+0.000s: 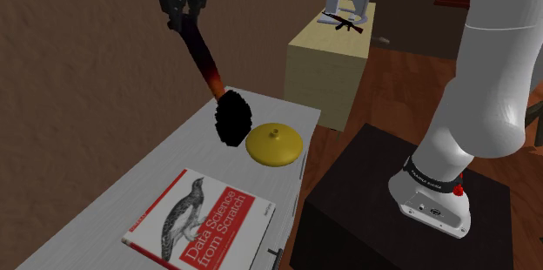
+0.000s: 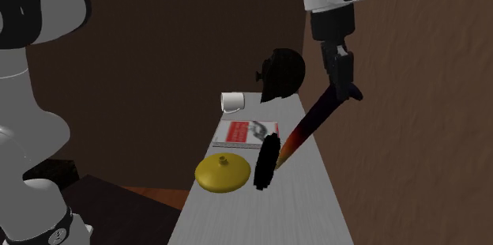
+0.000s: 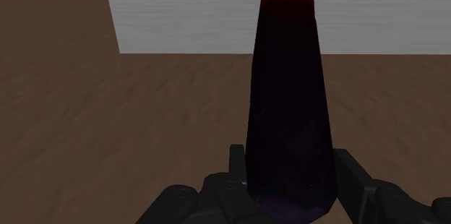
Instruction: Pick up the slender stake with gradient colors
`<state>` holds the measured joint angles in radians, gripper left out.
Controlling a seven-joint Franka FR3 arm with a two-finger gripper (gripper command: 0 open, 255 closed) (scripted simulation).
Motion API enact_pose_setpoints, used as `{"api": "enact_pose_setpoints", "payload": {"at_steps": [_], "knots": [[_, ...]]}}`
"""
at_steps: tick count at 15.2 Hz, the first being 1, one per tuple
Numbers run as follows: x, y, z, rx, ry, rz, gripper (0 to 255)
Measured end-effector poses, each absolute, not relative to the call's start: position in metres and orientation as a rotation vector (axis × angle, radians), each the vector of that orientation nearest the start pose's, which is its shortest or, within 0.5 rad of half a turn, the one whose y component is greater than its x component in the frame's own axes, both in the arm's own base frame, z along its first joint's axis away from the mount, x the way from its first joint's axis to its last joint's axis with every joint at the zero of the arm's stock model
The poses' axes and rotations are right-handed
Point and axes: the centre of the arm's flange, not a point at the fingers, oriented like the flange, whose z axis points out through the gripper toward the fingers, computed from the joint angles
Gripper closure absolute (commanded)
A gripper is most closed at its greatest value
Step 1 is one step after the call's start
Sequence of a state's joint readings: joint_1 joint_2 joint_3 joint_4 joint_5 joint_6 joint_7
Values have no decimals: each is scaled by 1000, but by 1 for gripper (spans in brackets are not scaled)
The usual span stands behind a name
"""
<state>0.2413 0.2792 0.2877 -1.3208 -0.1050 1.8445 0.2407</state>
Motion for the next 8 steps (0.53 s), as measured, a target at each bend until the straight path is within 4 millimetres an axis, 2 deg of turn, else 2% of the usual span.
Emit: {"api": "enact_pose_setpoints", "payload": {"at_steps": [8], "knots": [[588,302,650,-3016,-428,-386,255]]}}
